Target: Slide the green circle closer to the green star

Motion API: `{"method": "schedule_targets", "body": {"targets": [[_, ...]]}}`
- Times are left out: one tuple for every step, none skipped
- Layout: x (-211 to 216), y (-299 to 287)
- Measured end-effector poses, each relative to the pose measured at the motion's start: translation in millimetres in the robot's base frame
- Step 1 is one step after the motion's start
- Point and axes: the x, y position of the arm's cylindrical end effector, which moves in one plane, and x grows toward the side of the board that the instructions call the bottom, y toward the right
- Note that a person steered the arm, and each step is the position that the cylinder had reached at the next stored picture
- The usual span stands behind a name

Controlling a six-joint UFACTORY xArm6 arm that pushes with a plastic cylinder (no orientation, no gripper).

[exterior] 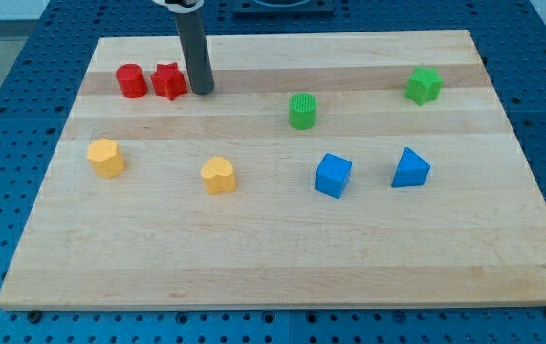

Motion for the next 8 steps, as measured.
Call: {"method": "schedule_targets", "body": {"targets": [[0.1,-21.5],[0.2,-30.0],[27.3,-12.5],[68.9,-0.1],[71.1,37.5],[48.8,100.8],[41.6,141.7],[69.5,141.7]]}}
